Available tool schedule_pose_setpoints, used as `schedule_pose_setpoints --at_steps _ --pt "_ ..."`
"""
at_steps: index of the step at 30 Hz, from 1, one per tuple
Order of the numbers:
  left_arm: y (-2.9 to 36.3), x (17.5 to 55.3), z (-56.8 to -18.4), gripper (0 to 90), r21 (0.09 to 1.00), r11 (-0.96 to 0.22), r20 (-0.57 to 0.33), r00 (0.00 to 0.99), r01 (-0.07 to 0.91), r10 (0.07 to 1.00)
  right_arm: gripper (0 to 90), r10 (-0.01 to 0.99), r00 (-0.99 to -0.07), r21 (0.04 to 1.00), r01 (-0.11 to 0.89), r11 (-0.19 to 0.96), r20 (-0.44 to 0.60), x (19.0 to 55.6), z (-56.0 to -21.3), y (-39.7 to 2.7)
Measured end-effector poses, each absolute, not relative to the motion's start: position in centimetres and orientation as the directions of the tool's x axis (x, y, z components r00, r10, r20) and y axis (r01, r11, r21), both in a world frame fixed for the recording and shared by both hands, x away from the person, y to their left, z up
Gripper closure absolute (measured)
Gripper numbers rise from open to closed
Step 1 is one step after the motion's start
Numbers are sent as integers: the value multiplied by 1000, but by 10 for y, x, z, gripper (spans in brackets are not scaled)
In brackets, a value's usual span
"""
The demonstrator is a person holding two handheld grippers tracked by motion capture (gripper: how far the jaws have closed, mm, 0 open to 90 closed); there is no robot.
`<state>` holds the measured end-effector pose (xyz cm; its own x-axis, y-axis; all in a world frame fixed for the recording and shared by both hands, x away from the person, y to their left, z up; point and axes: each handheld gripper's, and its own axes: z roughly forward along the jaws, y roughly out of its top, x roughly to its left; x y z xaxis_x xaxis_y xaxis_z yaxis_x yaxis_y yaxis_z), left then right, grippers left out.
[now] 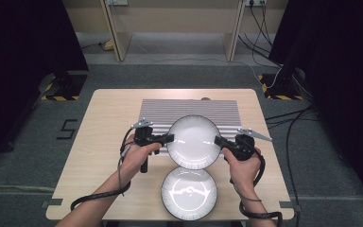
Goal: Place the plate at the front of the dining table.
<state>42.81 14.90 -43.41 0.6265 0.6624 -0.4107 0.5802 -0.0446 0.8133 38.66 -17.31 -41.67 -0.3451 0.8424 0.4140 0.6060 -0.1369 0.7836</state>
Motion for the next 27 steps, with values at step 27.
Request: schedule_pose_setpoints --at_steps 27 --pt "144 445 -427 835 817 -50 -398 625 574 672 832 852 -337 787 603 -132 401 405 -412 -176"
